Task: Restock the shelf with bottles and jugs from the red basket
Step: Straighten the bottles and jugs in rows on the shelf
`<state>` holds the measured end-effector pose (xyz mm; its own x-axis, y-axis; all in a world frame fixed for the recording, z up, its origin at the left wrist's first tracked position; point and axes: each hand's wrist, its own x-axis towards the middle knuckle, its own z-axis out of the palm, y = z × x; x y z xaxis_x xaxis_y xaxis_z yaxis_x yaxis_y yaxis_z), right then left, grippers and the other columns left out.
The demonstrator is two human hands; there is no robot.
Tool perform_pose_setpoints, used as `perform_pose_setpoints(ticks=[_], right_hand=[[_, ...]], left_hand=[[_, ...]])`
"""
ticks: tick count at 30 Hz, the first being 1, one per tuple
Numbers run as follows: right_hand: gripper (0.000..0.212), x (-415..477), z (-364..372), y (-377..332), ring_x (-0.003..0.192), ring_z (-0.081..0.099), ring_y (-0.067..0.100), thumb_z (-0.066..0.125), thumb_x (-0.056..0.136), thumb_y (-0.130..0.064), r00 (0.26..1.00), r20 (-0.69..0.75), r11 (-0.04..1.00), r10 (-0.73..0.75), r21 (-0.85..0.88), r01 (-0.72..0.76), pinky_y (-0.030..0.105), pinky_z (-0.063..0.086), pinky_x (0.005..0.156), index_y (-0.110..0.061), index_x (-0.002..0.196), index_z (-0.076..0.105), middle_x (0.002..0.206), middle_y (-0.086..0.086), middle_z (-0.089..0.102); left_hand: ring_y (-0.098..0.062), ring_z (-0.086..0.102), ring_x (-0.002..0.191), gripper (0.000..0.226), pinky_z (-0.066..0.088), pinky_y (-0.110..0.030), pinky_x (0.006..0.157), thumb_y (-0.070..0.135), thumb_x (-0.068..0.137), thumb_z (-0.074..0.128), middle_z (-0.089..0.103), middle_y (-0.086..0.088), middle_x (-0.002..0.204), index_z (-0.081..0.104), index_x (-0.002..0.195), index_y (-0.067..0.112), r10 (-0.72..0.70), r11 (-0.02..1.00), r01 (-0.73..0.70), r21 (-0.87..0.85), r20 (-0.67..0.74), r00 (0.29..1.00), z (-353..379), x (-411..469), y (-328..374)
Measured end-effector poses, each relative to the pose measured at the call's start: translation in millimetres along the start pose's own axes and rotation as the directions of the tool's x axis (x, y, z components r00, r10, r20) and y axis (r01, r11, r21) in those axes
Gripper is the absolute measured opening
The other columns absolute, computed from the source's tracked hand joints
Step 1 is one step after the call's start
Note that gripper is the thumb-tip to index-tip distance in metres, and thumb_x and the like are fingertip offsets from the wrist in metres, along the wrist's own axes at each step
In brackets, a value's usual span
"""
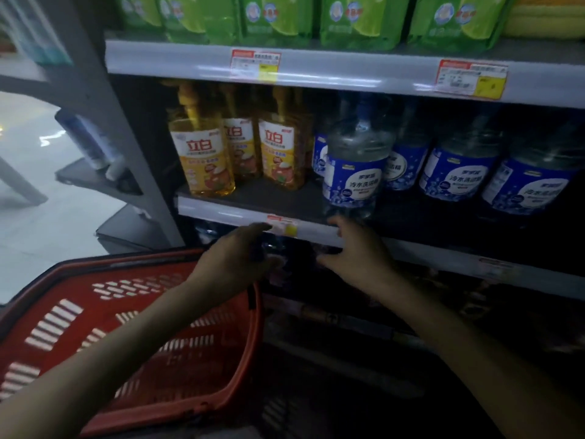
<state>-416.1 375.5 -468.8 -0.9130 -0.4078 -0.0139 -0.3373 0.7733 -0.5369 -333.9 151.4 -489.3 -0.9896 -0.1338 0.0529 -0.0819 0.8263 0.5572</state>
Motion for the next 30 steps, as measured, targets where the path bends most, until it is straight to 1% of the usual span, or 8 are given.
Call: perform_pose_setpoints(ticks=[5,10,13,16,19,22,27,30], right_hand=[[0.066,-17.9,46.0,-32.3,0.124,0.052,0.022,0.077,0.086,-0.037,0.97,0.221,0.992,-0.098,-0.058,0.114,0.032,0.045,0.097,-0.024,0.143,0.047,0.137,0.004,0.05],[0.047,-31.3,98.0,-49.2,0.086,0.056,0.002,0.078,0.086,-0.032,0.87,0.494,0.987,-0.017,0.147,-0.064,0.015,0.044,0.072,-0.028,0.125,0.052,0.097,-0.013,0.056],[0.026,-30.8,130.9,-55.5,0.091,0.063,0.008,0.08,0.083,-0.032,0.876,0.481,0.977,0.042,0.165,-0.138,0.024,0.05,0.086,-0.028,0.092,0.056,0.095,-0.013,0.062],[0.051,-11.5,181.7,-27.7,0.097,0.067,0.018,0.077,0.059,-0.045,0.876,0.472,0.959,0.097,0.19,-0.208,0.04,0.055,0.094,-0.023,0.101,0.059,0.102,-0.001,0.07],[0.039,-15.3,185.9,-34.3,0.074,0.072,0.025,0.075,0.057,-0.023,0.849,0.483,0.936,0.214,0.149,-0.32,0.045,0.062,0.072,-0.018,0.093,0.063,0.089,0.008,0.072],[0.04,-26.8,178.7,-56.8,0.049,0.068,0.024,0.067,0.076,0.013,0.796,0.528,0.855,0.296,0.225,-0.467,0.033,0.055,0.04,0.0,0.114,0.059,0.092,0.024,0.07],[0.055,-27.6,195.0,-74.6,0.061,0.066,0.032,0.059,0.079,0.024,0.721,0.601,0.718,0.346,0.325,-0.615,0.028,0.048,0.037,0.003,0.129,0.047,0.103,0.027,0.063],[0.045,-28.5,211.8,-97.4,0.07,0.067,0.031,0.06,0.081,0.023,0.65,0.671,0.664,0.356,0.308,-0.681,0.027,0.051,0.037,0.007,0.122,0.049,0.114,0.028,0.062]], left_hand=[[-0.021,0.065,0.124,0.079,0.055,-0.042,0.098,0.074,0.076,0.056,0.062,0.006,0.142,0.051,0.146,0.037,-0.092,0.989,0.088,0.119,0.031,0.995,10.2,-76.5,-68.4],[-0.013,0.065,0.121,0.104,0.054,-0.033,0.098,0.104,0.068,0.023,0.062,0.014,0.137,0.055,0.143,0.039,-0.201,0.974,0.189,0.121,0.099,0.974,32.5,-140.5,-117.5],[-0.002,0.058,0.125,0.105,0.045,-0.022,0.108,0.106,0.064,0.03,0.057,0.027,0.135,0.058,0.142,0.041,-0.203,0.979,0.195,0.064,0.171,0.964,42.6,-155.3,-116.2],[-0.001,0.057,0.128,0.08,0.046,-0.028,0.107,0.093,0.082,0.037,0.057,0.023,0.139,0.055,0.142,0.043,-0.133,0.991,0.122,0.054,0.338,0.932,48.5,-166.5,-119.9],[-0.007,0.059,0.125,0.058,0.05,-0.031,0.101,0.077,0.096,0.042,0.058,0.018,0.135,0.053,0.143,0.044,-0.056,0.996,0.02,0.091,0.408,0.911,49.3,-177.0,-128.6],[-0.008,0.06,0.124,0.058,0.051,-0.033,0.099,0.076,0.094,0.046,0.06,0.017,0.133,0.052,0.142,0.046,-0.049,0.996,0.012,0.094,0.405,0.913,44.8,-181.0,-138.9],[-0.011,0.065,0.115,0.062,0.053,-0.031,0.093,0.08,0.084,0.05,0.066,0.016,0.127,0.061,0.135,0.045,-0.052,0.983,-0.017,0.184,0.362,0.931,29.6,-190.3,-159.1],[-0.005,0.064,0.113,0.07,0.051,-0.026,0.095,0.081,0.072,0.055,0.068,0.018,0.126,0.067,0.129,0.042,-0.089,0.975,0.018,0.22,0.318,0.944,5.3,-197.0,-178.6]])
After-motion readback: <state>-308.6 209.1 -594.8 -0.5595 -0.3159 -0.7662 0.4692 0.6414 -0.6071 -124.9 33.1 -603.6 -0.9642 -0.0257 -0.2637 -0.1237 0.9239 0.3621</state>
